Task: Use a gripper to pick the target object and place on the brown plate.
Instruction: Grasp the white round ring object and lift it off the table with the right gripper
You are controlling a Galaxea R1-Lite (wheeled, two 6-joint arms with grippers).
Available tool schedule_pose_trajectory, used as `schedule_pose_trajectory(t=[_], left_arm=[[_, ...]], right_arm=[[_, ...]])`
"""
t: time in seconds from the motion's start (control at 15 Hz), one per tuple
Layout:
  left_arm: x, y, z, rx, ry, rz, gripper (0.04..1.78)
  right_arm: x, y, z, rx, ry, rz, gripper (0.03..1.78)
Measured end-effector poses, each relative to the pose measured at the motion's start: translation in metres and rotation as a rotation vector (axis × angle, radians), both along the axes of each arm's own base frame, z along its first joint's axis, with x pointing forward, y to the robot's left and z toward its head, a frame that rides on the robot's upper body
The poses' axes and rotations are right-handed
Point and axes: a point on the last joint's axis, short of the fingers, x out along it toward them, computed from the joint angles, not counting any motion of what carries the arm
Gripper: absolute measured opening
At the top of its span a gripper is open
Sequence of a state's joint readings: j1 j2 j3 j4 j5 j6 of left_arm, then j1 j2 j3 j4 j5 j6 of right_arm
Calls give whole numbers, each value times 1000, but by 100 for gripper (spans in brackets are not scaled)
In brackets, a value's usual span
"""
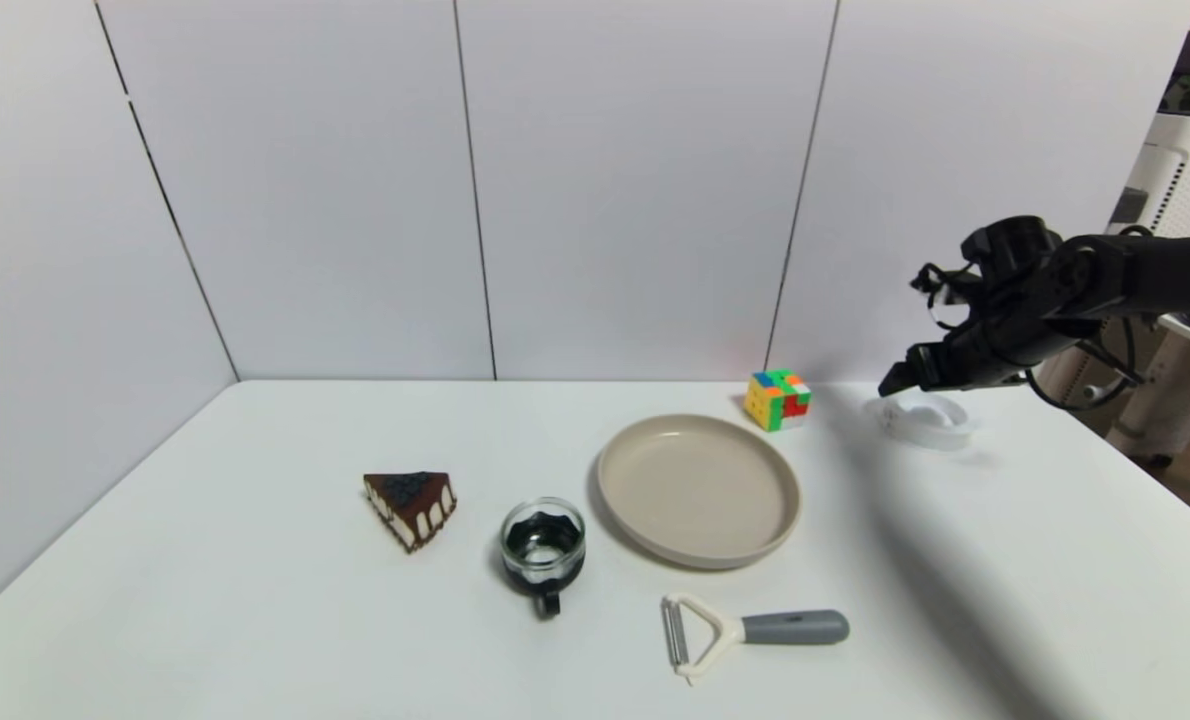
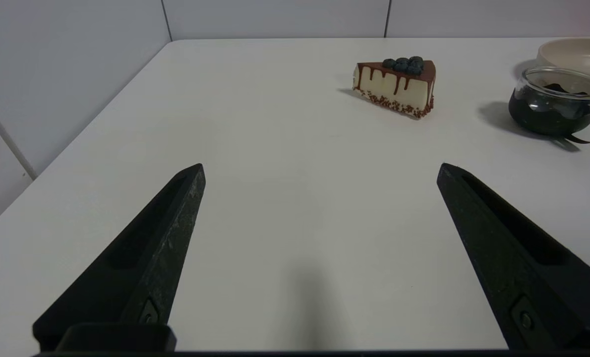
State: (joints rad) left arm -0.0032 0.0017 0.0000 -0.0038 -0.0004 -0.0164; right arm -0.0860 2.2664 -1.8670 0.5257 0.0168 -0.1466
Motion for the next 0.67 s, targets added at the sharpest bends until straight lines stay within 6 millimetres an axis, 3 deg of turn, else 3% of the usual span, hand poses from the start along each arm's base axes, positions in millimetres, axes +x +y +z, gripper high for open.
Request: schedule_pose_trajectory(t=[0.67], left_arm=[[0, 0, 0, 0, 0, 0, 169]], right_arm=[[21, 11, -31, 15, 36, 71, 169]])
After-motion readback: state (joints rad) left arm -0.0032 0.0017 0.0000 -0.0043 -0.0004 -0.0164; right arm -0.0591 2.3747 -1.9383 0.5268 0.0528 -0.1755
